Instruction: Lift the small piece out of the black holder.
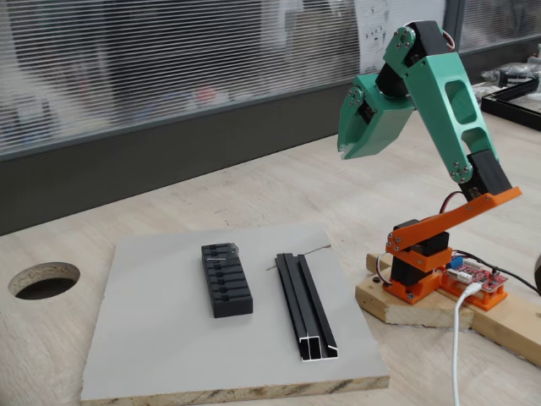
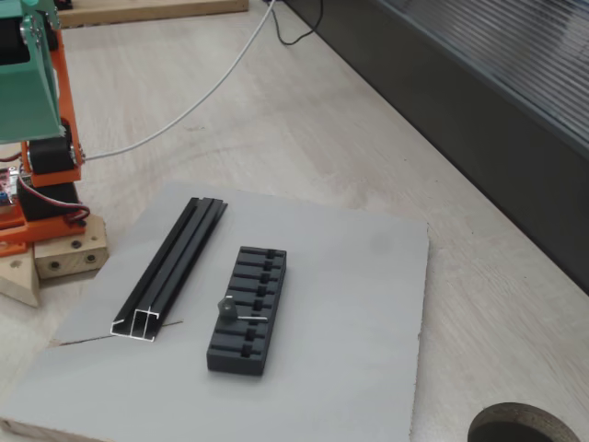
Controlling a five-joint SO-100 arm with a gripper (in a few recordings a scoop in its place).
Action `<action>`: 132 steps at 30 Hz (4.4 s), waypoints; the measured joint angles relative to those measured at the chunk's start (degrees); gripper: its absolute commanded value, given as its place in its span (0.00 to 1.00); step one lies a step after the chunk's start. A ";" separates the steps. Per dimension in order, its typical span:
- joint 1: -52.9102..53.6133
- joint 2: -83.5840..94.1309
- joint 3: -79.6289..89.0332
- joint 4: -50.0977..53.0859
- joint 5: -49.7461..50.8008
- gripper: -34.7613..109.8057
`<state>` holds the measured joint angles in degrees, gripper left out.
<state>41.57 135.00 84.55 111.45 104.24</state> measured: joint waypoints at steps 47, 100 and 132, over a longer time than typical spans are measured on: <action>0.00 0.00 0.00 0.00 0.18 0.25; -29.18 -36.12 0.00 -16.70 49.31 0.25; -34.28 -45.18 0.00 -31.46 49.31 0.26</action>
<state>7.29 89.82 84.55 79.98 153.54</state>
